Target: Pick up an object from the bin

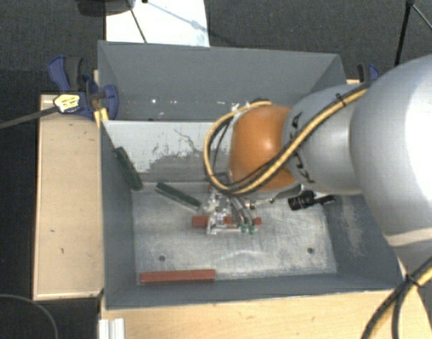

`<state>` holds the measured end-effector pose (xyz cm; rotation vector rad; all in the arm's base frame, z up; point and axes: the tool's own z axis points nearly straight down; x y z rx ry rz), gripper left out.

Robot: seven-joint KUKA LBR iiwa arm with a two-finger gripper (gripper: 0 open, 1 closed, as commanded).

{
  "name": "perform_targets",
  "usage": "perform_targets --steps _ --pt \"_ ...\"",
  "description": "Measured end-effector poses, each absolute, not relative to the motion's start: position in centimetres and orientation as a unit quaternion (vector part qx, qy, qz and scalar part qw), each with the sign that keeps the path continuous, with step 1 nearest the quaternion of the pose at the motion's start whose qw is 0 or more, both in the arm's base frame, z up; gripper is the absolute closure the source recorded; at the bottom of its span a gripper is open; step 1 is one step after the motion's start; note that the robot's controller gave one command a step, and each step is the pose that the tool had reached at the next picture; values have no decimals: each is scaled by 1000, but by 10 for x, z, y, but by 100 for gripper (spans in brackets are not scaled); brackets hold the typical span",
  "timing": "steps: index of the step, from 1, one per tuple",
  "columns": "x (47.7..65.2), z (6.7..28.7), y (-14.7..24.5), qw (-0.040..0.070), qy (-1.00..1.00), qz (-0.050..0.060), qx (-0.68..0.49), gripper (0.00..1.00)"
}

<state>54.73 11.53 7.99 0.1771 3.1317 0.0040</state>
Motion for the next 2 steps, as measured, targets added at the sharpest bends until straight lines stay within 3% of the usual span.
perform_targets --steps 1,2 --pt "546 133 115 0 998 1 56 100" --pt "555 242 111 1 998 1 63 100"
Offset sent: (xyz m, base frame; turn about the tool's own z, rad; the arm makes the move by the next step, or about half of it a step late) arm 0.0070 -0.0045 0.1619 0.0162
